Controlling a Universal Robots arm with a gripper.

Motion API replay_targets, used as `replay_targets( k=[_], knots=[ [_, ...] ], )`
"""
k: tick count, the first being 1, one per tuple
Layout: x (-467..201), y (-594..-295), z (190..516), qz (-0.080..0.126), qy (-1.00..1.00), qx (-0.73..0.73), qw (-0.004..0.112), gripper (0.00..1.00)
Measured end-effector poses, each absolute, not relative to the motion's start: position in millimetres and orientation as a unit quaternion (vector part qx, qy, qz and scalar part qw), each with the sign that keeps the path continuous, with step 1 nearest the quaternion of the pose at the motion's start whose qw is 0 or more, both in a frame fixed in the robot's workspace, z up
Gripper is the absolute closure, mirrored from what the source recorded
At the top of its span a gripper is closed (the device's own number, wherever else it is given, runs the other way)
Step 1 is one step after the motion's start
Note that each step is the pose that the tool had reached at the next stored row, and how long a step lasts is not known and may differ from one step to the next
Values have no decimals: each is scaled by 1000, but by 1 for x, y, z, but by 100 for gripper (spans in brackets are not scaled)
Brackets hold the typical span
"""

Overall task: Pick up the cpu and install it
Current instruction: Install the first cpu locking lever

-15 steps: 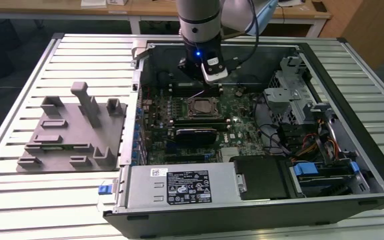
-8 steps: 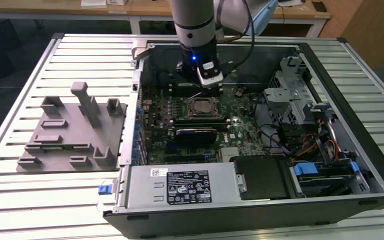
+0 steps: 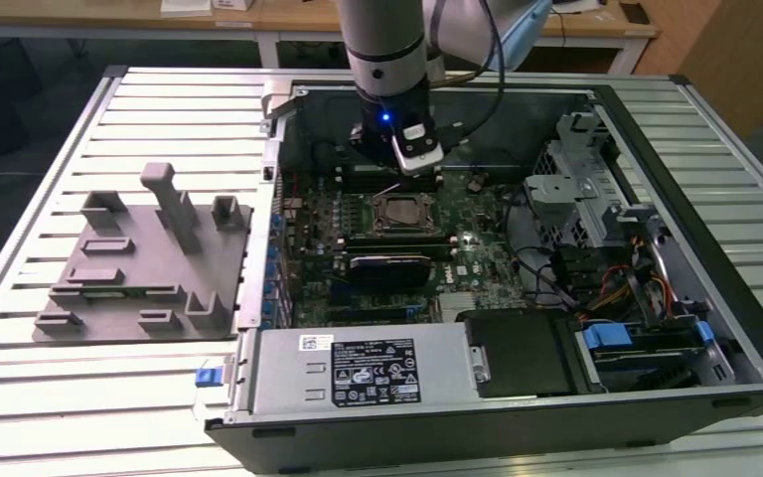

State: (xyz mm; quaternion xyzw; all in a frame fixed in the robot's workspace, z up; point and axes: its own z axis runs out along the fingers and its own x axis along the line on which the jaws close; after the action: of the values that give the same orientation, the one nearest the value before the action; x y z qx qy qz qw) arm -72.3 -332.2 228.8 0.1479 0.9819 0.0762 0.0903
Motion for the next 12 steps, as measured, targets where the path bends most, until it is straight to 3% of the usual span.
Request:
replay_targets(
  k=[12],
  knots=[
    [-72, -323, 222, 77, 985, 129, 89, 89]
  ],
)
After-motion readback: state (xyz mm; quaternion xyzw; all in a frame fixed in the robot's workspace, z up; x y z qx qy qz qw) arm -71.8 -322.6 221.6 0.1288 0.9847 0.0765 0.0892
